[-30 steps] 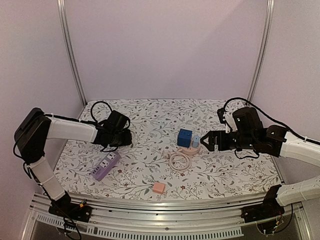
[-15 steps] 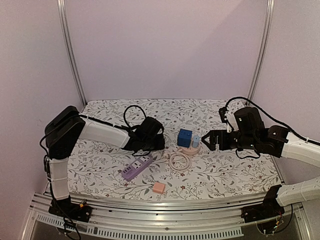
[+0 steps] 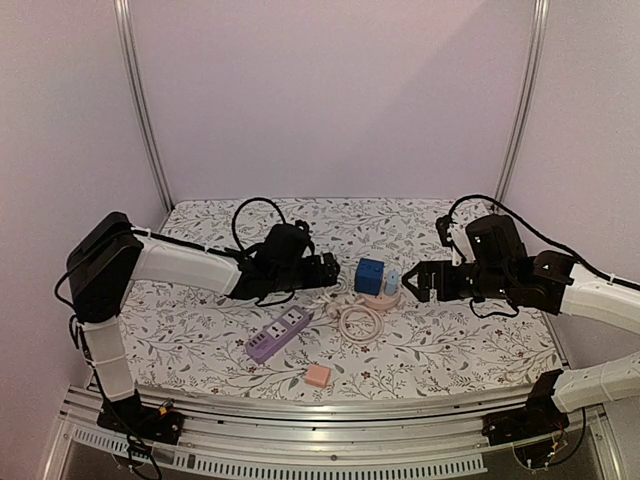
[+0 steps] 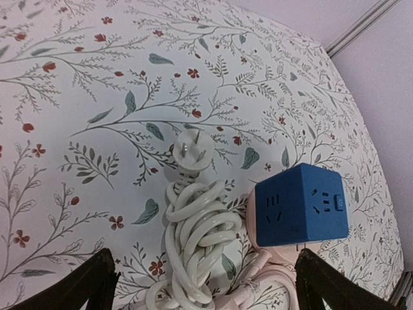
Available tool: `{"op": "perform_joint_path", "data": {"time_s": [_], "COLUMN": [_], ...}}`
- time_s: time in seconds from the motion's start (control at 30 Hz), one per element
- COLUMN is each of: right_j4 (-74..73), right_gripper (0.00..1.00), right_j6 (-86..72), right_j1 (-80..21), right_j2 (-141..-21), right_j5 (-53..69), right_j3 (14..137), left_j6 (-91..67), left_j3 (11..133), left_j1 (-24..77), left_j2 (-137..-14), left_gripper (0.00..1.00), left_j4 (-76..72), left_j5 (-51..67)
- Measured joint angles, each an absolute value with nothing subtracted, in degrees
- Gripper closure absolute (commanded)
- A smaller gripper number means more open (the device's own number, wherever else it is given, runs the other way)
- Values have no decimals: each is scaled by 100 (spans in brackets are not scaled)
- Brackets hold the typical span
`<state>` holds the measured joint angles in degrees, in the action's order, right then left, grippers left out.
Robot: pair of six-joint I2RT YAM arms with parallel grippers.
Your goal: Insert the plug
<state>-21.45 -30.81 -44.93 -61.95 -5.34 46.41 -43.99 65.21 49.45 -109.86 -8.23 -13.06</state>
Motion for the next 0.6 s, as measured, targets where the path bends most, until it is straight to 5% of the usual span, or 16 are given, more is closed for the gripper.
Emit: {"op": "perform_joint_path", "data": {"time_s": [0.6], "right_j4": [-2145], "right_gripper": [1], "right_j6": [-3030], "right_j1": [-5081], "right_j2": [-6316], "right_j5": [521], "right_j3": [4619], "left_j6": [-2641], "left_j3": [4209], "left_j1": [4993], "left_j2": [-7699], "left_gripper": [1], "left_j4": [-1022], "left_j5": [-2161]}}
